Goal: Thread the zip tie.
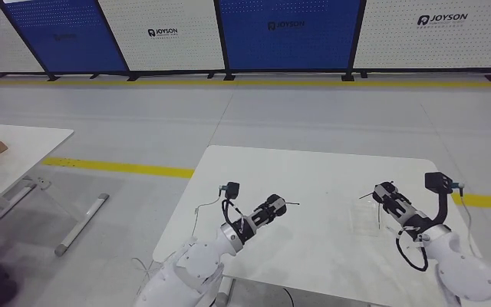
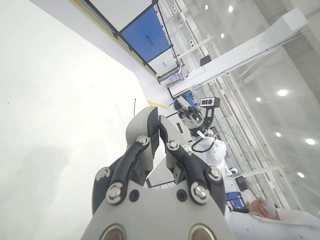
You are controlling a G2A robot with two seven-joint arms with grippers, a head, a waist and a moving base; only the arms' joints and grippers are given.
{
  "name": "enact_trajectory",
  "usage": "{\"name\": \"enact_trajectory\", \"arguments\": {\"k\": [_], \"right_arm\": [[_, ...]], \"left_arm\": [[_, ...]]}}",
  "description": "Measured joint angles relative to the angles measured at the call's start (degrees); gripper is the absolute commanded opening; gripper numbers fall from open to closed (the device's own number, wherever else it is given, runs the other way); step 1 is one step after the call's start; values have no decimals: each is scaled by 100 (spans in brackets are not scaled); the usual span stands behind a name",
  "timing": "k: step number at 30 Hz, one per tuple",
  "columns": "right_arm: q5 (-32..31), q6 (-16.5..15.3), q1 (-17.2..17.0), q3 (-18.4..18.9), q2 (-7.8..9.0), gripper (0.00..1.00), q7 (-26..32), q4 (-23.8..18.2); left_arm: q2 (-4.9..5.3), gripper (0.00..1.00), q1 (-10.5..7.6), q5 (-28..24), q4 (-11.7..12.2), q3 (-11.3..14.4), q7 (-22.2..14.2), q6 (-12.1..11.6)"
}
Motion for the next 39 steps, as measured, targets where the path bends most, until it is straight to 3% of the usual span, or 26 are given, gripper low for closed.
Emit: {"name": "enact_trajectory", "arguments": {"k": [4,6,15,19,23,39], "right_arm": [[0,0,0,0,0,0,0,0],[0,0,0,0,0,0,0,0],[33,-60,-36,-92,-13,0,-66,-7],[-37,-94,-80,-456,-67,0,-435,-120],[-208,-24,-10,-716,-103,0,-647,-142],[-204,-20,8,-725,-105,0,-647,-136]], "left_arm": [[-102,0,-411,138,243,453,194,220],[-121,0,-492,153,317,535,237,260],[-121,0,-482,145,317,522,253,264],[-178,0,-565,268,367,580,841,398],[-264,0,-753,596,532,841,1396,532],[-269,0,-768,614,552,862,1419,547]]}}
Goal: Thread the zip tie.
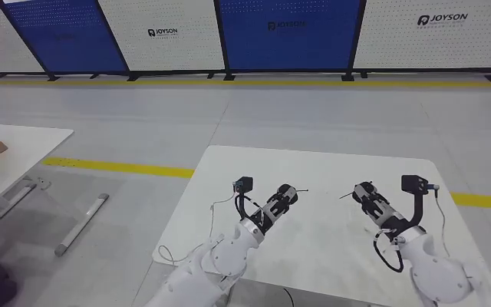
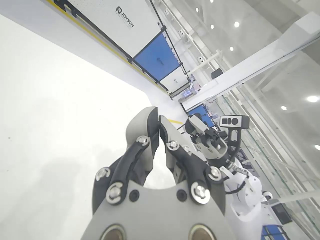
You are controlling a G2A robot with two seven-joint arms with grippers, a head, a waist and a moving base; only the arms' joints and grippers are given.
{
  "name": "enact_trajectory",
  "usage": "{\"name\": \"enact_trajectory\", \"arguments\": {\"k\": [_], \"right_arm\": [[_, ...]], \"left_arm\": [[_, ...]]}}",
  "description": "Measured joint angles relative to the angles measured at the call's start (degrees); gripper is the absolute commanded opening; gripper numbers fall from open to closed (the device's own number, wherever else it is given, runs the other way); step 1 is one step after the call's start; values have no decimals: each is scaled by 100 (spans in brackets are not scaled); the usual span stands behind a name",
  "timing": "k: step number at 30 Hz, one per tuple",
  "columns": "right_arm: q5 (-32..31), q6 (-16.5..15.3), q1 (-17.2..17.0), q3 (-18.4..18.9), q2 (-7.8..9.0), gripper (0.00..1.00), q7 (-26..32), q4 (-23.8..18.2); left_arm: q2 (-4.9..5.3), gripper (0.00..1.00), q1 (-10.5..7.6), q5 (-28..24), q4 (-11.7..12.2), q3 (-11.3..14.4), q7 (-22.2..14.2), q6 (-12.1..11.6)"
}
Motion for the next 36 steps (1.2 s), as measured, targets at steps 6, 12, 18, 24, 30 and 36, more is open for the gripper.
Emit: {"name": "enact_trajectory", "arguments": {"k": [6,12,18,24,30,36], "right_arm": [[0,0,0,0,0,0,0,0],[-11,4,-4,0,-1,0,-20,4],[-308,135,-53,-164,-44,0,-532,-63],[-687,334,19,-388,-86,0,-815,-65],[-678,329,17,-383,-85,0,-809,-65],[-678,329,17,-383,-85,0,-809,-66]], "left_arm": [[0,0,0,0,0,0,0,0],[0,0,0,0,0,0,0,0],[0,0,0,0,0,0,0,0],[0,0,0,0,0,0,0,0],[0,0,0,0,0,0,0,0],[-1,0,-44,200,59,20,-7,86]]}}
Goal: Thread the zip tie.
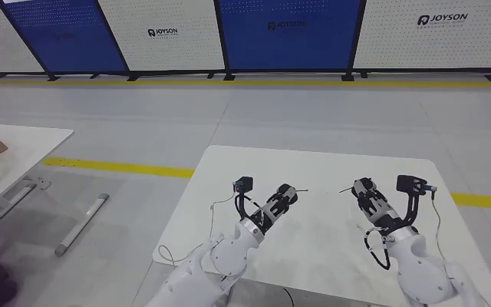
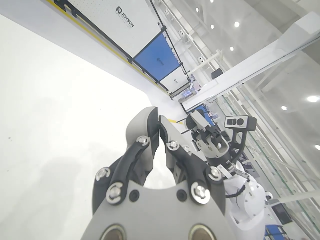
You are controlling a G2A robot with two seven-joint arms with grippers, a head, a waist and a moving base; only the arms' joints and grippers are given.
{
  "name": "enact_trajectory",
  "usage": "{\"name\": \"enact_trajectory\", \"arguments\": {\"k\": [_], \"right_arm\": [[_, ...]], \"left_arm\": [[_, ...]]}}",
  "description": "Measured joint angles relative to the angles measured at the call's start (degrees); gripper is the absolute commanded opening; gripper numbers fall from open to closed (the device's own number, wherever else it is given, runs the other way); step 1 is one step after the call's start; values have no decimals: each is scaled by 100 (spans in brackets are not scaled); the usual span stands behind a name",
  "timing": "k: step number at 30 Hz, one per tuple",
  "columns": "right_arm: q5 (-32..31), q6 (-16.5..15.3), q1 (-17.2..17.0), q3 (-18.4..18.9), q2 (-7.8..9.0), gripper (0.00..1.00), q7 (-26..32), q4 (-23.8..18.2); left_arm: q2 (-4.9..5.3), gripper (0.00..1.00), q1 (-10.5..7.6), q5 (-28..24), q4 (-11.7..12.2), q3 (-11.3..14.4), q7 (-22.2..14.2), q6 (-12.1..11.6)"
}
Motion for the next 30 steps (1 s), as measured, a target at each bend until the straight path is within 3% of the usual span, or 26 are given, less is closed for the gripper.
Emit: {"name": "enact_trajectory", "arguments": {"k": [5,14,21,25,30], "right_arm": [[0,0,0,0,0,0,0,0],[-18,-1,-5,-2,0,0,-14,0],[-32,-287,106,-377,-59,0,69,40],[-77,-168,398,-615,-116,0,99,324],[-70,-152,417,-622,-119,0,96,340]], "left_arm": [[-26,0,-134,431,155,164,-163,219],[-32,0,-145,417,164,174,-168,220],[-32,0,-145,417,164,174,-168,220],[-32,0,-145,417,164,174,-168,220],[-32,0,-145,417,164,174,-168,220]]}}
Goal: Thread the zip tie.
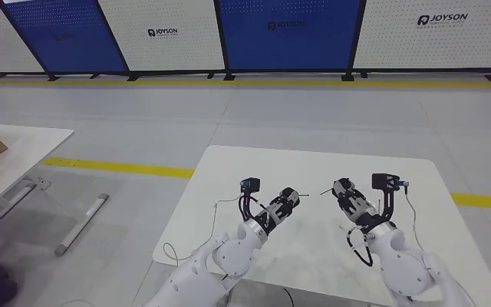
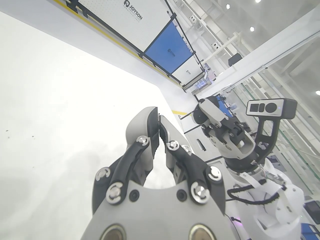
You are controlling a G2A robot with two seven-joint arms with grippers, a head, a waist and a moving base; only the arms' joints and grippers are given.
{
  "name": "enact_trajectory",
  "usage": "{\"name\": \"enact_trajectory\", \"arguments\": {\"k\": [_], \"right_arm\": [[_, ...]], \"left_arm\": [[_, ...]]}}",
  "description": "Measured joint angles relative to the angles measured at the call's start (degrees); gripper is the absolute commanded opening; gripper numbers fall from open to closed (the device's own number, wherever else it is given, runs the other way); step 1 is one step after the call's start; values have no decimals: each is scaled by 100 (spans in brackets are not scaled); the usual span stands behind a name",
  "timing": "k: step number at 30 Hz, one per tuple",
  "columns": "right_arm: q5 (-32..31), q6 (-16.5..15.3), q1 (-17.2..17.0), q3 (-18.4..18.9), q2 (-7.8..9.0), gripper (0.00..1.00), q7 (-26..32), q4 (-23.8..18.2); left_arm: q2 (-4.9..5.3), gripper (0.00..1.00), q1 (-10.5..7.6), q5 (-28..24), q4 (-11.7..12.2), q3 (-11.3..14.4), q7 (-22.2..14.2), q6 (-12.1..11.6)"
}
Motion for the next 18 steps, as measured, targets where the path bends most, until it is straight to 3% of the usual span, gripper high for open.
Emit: {"name": "enact_trajectory", "arguments": {"k": [8,15,18], "right_arm": [[0,-1,0,0,0,0,0,0],[-201,137,17,-58,-20,0,-140,147],[106,-55,113,-152,-54,0,36,349]], "left_arm": [[-1,0,4,-11,2,1,-8,-5],[53,0,72,-348,-175,-170,-835,-285],[67,0,104,-361,-208,-228,-877,-298]]}}
